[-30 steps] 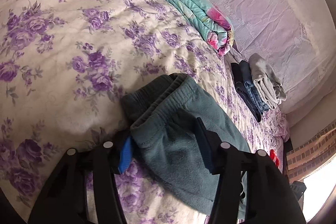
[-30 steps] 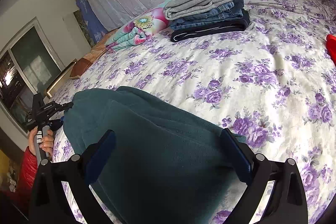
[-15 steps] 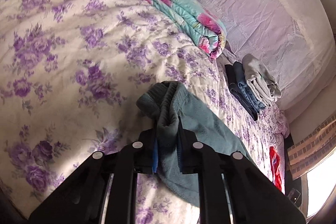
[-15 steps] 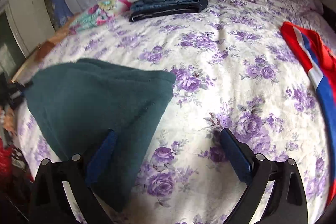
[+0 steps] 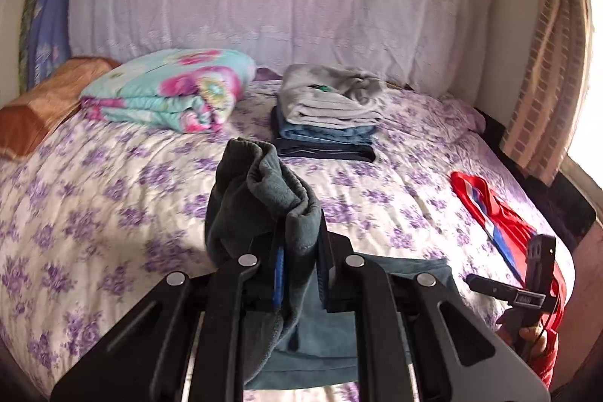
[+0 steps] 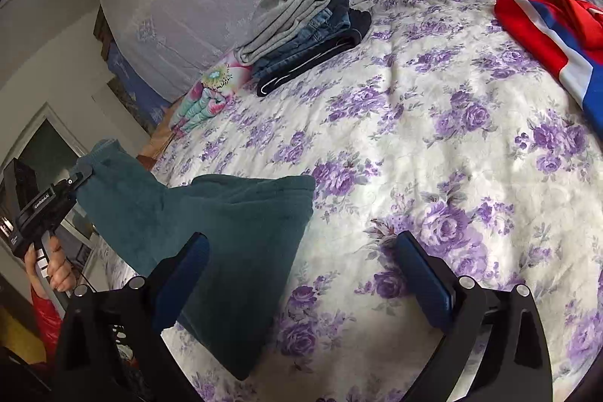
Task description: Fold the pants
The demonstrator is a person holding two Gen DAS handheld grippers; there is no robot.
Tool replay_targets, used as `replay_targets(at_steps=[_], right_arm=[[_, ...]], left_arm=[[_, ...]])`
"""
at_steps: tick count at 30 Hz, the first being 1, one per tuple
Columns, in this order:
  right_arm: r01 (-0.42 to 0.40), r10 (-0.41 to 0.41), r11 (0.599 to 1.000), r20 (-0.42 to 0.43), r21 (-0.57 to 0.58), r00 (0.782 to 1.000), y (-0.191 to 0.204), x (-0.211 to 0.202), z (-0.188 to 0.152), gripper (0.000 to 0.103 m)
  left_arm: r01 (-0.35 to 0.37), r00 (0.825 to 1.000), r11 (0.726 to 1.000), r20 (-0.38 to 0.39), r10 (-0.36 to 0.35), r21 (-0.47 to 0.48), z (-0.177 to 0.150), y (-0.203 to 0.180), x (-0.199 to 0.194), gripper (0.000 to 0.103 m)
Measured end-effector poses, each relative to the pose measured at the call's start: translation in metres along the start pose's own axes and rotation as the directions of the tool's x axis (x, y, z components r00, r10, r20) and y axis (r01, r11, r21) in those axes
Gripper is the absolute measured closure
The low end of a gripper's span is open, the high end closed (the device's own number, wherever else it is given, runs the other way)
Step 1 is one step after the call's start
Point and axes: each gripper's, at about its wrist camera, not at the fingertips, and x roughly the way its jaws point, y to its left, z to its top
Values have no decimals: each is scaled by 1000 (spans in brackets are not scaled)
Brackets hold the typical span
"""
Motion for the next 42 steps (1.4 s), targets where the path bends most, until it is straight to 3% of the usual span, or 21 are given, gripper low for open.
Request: replay_targets(at_steps=[4, 8, 10, 13, 17, 20, 22, 23, 24, 25, 26, 29, 32, 36, 39, 42], right_arm=[[-34, 32, 999, 68, 42, 997, -8, -11, 2, 3], [-105, 73, 982, 199, 154, 977, -32, -31, 2, 3], [-159, 114, 967, 221, 198, 969, -43, -33, 3, 3], [-158, 116, 969, 218, 190, 969, -41, -32, 4, 3], [-138, 102, 975, 203, 172, 974, -37, -30, 4, 3], [-148, 110, 973, 208, 178, 972, -39, -31, 3, 3], [-143, 106, 974, 204, 175, 973, -39, -31, 3, 3], [-142, 105, 974, 203, 174, 973, -39, -31, 3, 3], [-140, 104, 975, 203, 173, 974, -39, -31, 3, 3], [-142, 106, 974, 203, 174, 973, -39, -31, 3, 3], [-142, 106, 974, 203, 174, 973, -39, -31, 3, 3], [-137, 102, 975, 200, 172, 974, -38, -31, 3, 3], [-137, 101, 976, 199, 172, 975, -38, -31, 3, 3], [-135, 100, 976, 198, 171, 975, -38, -30, 4, 3], [-135, 100, 976, 197, 170, 975, -38, -30, 4, 3], [-135, 100, 976, 197, 170, 975, -38, -30, 4, 3]], left_arm=[[83, 996, 986, -41, -78, 143, -6, -71, 23, 91], [159, 985, 950, -109, -134, 268, -32, -135, 48, 91], [152, 983, 926, -146, -107, 346, -53, -162, 62, 91], [190, 966, 906, -238, -103, 378, -85, -185, 84, 91], [145, 976, 875, -211, -51, 461, -114, -204, 85, 91], [155, 975, 869, -216, -57, 471, -121, -209, 82, 91], [172, 968, 849, -245, -52, 500, -128, -213, 85, 81], [189, 963, 837, -263, -55, 514, -132, -216, 86, 60], [199, 961, 829, -269, -61, 522, -137, -219, 84, 29], [191, 965, 823, -257, -57, 535, -141, -221, 80, 16], [179, 973, 815, -223, -63, 552, -145, -222, 72, 9], [178, 981, 775, -168, -94, 607, -147, -223, 50, 9], [157, 987, 798, -116, -109, 581, -132, -211, 34, 8], [59, 998, 879, -52, -39, 472, -91, -180, 39, 7], [50, 995, 941, -103, -16, 335, -69, -157, 62, 7], [106, 976, 944, -215, -38, 313, -79, -158, 90, 7]])
